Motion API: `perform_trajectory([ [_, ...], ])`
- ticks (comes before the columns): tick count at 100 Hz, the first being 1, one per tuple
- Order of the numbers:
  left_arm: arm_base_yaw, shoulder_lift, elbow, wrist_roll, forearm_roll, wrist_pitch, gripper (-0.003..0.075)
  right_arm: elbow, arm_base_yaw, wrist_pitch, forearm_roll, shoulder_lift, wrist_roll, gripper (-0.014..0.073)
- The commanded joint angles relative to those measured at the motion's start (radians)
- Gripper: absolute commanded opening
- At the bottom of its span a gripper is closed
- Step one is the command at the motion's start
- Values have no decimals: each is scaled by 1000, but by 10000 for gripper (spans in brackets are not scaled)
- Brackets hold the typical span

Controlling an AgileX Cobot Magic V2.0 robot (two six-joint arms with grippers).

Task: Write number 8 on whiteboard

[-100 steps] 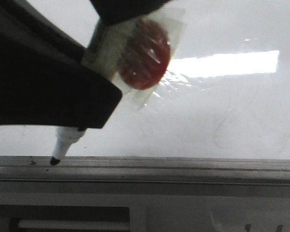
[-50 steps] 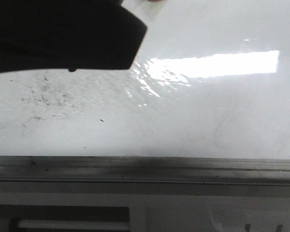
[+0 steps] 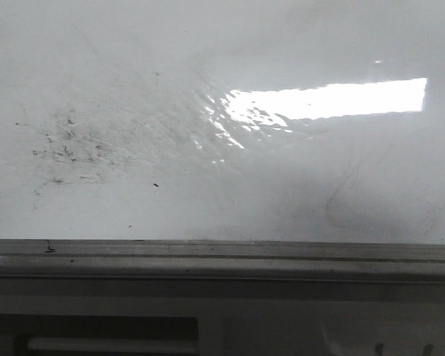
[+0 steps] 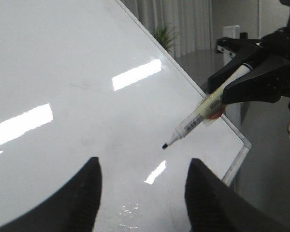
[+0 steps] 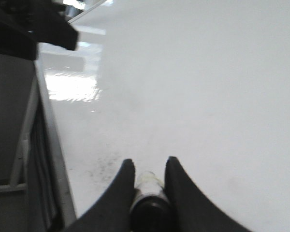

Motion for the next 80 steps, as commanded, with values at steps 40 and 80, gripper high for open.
perform_trajectory([
  [40, 103, -158, 102, -7, -137, -37, -20, 31, -114, -230, -11, 96, -2, -43],
  [80, 103, -158, 102, -7, -139, -37, -20, 33, -115, -262, -11, 197, -2, -42],
])
